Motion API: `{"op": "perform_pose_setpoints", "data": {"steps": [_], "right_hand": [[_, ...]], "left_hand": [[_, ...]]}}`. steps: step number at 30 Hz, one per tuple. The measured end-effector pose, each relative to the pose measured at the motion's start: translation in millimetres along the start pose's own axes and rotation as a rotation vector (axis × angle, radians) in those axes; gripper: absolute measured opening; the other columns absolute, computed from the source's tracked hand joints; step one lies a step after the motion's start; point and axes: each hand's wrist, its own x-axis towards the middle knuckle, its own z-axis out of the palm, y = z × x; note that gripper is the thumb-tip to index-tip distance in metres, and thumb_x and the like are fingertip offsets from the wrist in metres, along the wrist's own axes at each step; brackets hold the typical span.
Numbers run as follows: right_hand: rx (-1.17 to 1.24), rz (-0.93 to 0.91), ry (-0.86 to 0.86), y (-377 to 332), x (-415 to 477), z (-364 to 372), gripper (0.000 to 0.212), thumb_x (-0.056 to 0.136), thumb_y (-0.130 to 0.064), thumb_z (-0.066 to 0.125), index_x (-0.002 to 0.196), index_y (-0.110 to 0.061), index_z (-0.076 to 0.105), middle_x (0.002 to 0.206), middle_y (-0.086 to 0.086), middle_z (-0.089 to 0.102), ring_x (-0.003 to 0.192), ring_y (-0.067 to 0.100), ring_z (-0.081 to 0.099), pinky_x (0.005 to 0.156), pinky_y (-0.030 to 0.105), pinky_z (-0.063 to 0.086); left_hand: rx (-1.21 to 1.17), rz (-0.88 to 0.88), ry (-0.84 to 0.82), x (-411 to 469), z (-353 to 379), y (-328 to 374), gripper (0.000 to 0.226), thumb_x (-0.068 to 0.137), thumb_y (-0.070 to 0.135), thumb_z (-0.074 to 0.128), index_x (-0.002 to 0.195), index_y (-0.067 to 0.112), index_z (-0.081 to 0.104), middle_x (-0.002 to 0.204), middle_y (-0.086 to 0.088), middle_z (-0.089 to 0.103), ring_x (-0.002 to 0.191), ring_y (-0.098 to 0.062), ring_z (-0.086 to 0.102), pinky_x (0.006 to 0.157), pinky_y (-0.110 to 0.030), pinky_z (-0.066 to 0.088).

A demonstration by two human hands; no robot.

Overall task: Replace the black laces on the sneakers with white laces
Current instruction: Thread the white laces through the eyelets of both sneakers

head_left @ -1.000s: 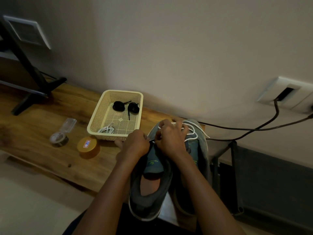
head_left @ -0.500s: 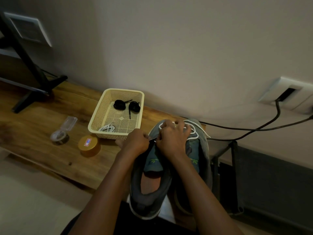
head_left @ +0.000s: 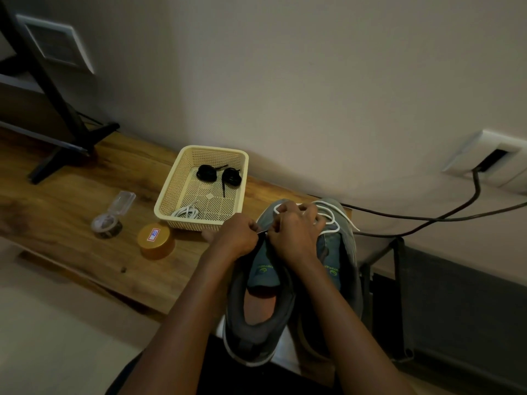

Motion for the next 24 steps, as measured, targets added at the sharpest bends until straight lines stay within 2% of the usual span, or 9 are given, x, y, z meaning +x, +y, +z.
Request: {"op": "perform_pose_setpoints", "data": {"steps": [4,8,13,14,16,19,21,24], "right_hand": [[0.009,-0.02,0.004,-2,0,3,0.02,0.088,-0.014,0.052,0.102,-0.011,0.067,0.136,-0.007,0.045,0.129,0.026,0.023,0.104,0.04,0.013],[0.052,-0.021,0.016,0,0,6,0.016,0.085,-0.013,0.054,0.092,-0.012,0.069,0.135,-0.009,0.048,0.132,0.025,0.021,0.104,0.04,0.012],[0.086,-0.025,0.025,1,0,8,0.018,0.084,-0.013,0.057,0.097,-0.014,0.07,0.137,-0.01,0.048,0.136,0.024,0.015,0.108,0.042,0.007],[0.095,-0.018,0.012,0,0,8,0.017,0.084,-0.014,0.058,0.096,-0.015,0.07,0.138,-0.01,0.047,0.137,0.025,0.014,0.109,0.043,0.005],[0.077,-0.002,-0.051,-1,1,4,0.011,0.084,-0.017,0.061,0.088,-0.016,0.071,0.144,-0.008,0.041,0.139,0.027,0.01,0.11,0.048,0.004],[-0.035,-0.008,-0.128,1,3,-4,0.01,0.083,-0.021,0.065,0.089,-0.021,0.073,0.152,-0.009,0.03,0.142,0.032,0.004,0.112,0.056,0.002],[-0.085,-0.019,-0.095,2,2,-4,0.013,0.083,-0.021,0.064,0.092,-0.02,0.073,0.149,-0.007,0.034,0.142,0.032,0.005,0.111,0.056,0.001],[-0.109,-0.025,-0.038,2,1,-1,0.015,0.084,-0.017,0.059,0.091,-0.014,0.071,0.143,-0.005,0.041,0.14,0.032,0.01,0.111,0.054,0.0]], "left_hand": [[-0.093,0.016,-0.079,2,0,-3,0.027,0.089,0.008,0.055,0.113,0.013,0.067,0.123,-0.011,0.062,0.116,-0.029,0.054,0.105,-0.047,0.035],[-0.122,0.008,-0.119,4,0,-4,0.028,0.087,0.008,0.056,0.113,0.013,0.066,0.121,-0.011,0.062,0.116,-0.03,0.053,0.105,-0.048,0.036],[-0.17,-0.021,-0.139,7,1,-9,0.015,0.076,0.014,0.055,0.078,0.025,0.064,0.106,-0.011,0.065,0.107,-0.033,0.056,0.102,-0.049,0.038],[-0.173,-0.027,-0.123,5,1,-7,0.015,0.079,0.012,0.055,0.079,0.024,0.064,0.106,-0.011,0.065,0.107,-0.032,0.056,0.103,-0.048,0.037],[-0.146,-0.039,-0.042,1,3,-2,0.017,0.086,0.011,0.053,0.094,0.019,0.066,0.108,-0.005,0.063,0.11,-0.028,0.053,0.104,-0.042,0.03],[-0.071,-0.065,0.034,-2,7,3,0.022,0.09,0.014,0.051,0.11,0.015,0.062,0.108,-0.001,0.058,0.112,-0.024,0.048,0.097,-0.039,0.023],[-0.105,-0.072,-0.007,0,6,3,0.024,0.089,0.01,0.051,0.109,0.011,0.064,0.11,-0.005,0.061,0.112,-0.026,0.051,0.104,-0.041,0.029],[-0.138,-0.067,-0.051,3,3,2,0.022,0.086,0.01,0.054,0.105,0.008,0.066,0.11,-0.012,0.064,0.108,-0.03,0.055,0.102,-0.045,0.038]]}}
